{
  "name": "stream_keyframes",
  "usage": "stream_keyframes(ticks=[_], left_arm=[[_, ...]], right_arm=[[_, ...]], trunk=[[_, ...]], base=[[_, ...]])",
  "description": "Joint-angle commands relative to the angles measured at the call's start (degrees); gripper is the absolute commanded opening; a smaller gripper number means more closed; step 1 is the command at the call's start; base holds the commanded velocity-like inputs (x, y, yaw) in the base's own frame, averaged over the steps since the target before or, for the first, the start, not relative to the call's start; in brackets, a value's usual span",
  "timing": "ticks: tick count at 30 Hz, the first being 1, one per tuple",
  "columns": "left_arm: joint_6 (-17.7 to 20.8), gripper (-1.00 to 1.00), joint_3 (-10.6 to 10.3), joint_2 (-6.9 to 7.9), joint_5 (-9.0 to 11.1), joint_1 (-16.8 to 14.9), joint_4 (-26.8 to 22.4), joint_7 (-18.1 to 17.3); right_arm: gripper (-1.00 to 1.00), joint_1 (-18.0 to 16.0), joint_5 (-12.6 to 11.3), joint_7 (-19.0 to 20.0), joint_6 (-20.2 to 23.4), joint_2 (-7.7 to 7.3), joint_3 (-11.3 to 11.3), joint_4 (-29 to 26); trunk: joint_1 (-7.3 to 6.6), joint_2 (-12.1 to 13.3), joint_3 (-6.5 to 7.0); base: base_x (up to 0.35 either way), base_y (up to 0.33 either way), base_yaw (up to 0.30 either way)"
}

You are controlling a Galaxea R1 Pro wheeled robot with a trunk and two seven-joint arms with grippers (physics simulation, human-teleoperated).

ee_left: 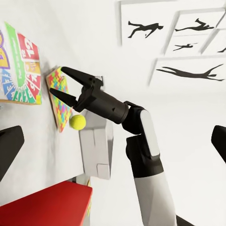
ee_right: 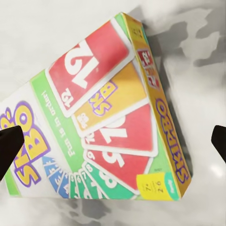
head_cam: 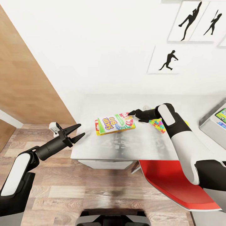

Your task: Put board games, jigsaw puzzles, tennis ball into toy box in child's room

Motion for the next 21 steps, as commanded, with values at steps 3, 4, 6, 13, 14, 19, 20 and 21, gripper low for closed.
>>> stream_keyframes(ticks=[3, 4, 6, 13, 14, 19, 20, 21], left_arm=[[0.20, 1.00, 0.06, 0.00, -0.54, -0.04, 0.01, -0.55], [0.20, 1.00, 0.06, 0.00, -0.54, -0.04, 0.01, -0.55], [0.20, 1.00, 0.06, 0.00, -0.54, -0.04, 0.01, -0.55], [0.20, 1.00, 0.06, 0.00, -0.54, -0.04, 0.01, -0.55], [0.20, 1.00, 0.06, 0.00, -0.54, -0.04, 0.01, -0.55], [0.20, 1.00, 0.06, 0.00, -0.54, -0.04, 0.01, -0.55], [0.20, 1.00, 0.06, 0.00, -0.54, -0.04, 0.01, -0.57], [0.20, 1.00, 0.06, 0.00, -0.54, -0.04, 0.01, -0.57]], right_arm=[[1.00, -0.01, -0.62, -0.50, -0.25, -0.06, 0.23, -0.04], [1.00, -0.01, -0.62, -0.50, -0.25, -0.06, 0.23, -0.04], [1.00, 0.00, -0.63, -0.48, -0.45, -0.05, 0.22, -0.04], [1.00, -0.03, -0.65, -0.46, -0.85, 0.00, 0.21, 0.02], [1.00, -0.03, -0.65, -0.46, -0.85, 0.00, 0.21, 0.02], [1.00, -0.03, -0.62, -0.42, -2.15, 0.00, 0.23, 0.24], [1.00, -0.05, -0.66, -0.37, -2.75, -0.02, 0.24, 0.33], [1.00, -0.05, -0.64, -0.33, -3.33, -0.03, 0.25, 0.39]], trunk=[[0.03, -0.09, -0.31], [0.03, -0.09, -0.39], [0.03, -0.09, -0.56], [0.03, -0.09, -1.19], [0.03, -0.09, -1.28], [0.03, -0.09, -1.74], [0.03, -0.09, -1.83], [0.03, -0.09, -1.92]], base=[[0.000, 0.000, 0.000], [0.000, 0.000, 0.000], [0.000, 0.000, 0.000], [0.000, 0.000, 0.000], [0.000, 0.000, 0.000], [0.000, 0.000, 0.000], [0.000, 0.000, 0.000], [0.000, 0.000, 0.000]])
